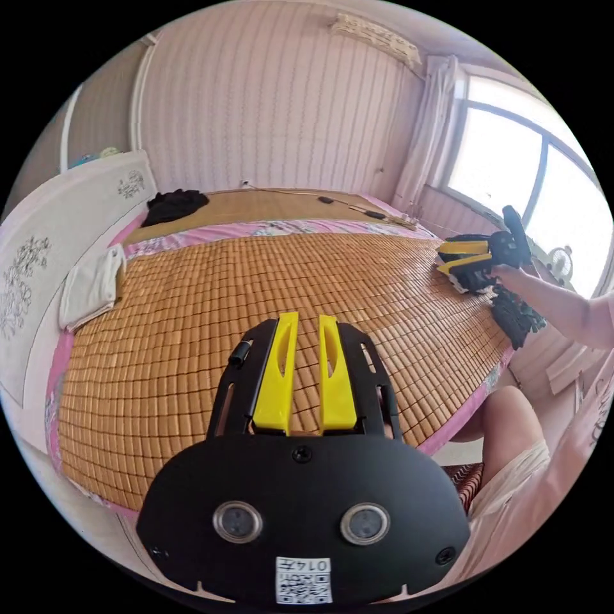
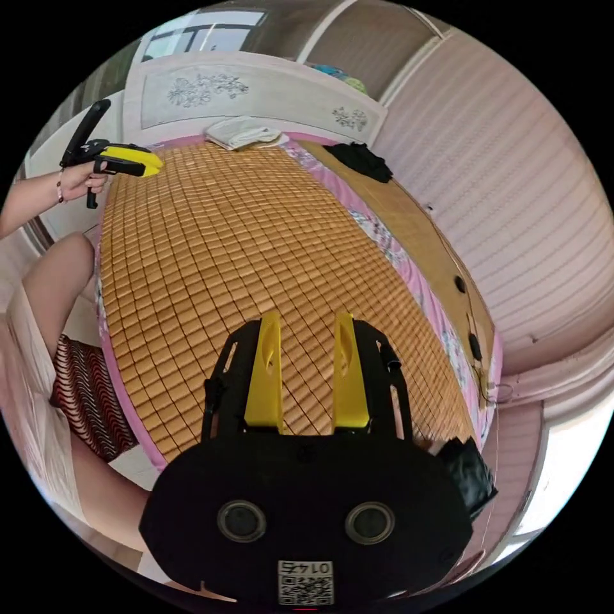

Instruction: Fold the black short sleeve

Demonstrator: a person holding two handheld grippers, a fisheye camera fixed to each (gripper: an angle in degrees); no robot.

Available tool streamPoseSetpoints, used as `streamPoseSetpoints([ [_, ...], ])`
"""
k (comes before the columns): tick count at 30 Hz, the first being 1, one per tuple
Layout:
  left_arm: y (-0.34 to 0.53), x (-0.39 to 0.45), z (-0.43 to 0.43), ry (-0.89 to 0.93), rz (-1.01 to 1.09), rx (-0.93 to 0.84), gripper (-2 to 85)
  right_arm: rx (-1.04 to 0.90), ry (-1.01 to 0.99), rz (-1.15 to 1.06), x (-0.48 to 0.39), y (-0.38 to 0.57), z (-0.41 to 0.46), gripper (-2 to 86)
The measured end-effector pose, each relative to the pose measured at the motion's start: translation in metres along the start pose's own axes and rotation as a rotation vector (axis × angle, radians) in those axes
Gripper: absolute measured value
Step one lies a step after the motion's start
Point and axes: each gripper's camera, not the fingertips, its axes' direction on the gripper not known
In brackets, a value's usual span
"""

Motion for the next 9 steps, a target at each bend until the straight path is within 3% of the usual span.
streamPoseSetpoints([
  [7, 0.017, -0.193, -0.041, -0.209, -0.225, 0.004, 7.5, -0.014, -0.305, -0.023, -0.046, -0.238, 0.116, 14.0],
  [9, 0.018, -0.260, -0.031, -0.257, -0.370, 0.017, 9.5, -0.005, -0.323, -0.012, -0.053, -0.295, 0.146, 16.9],
])
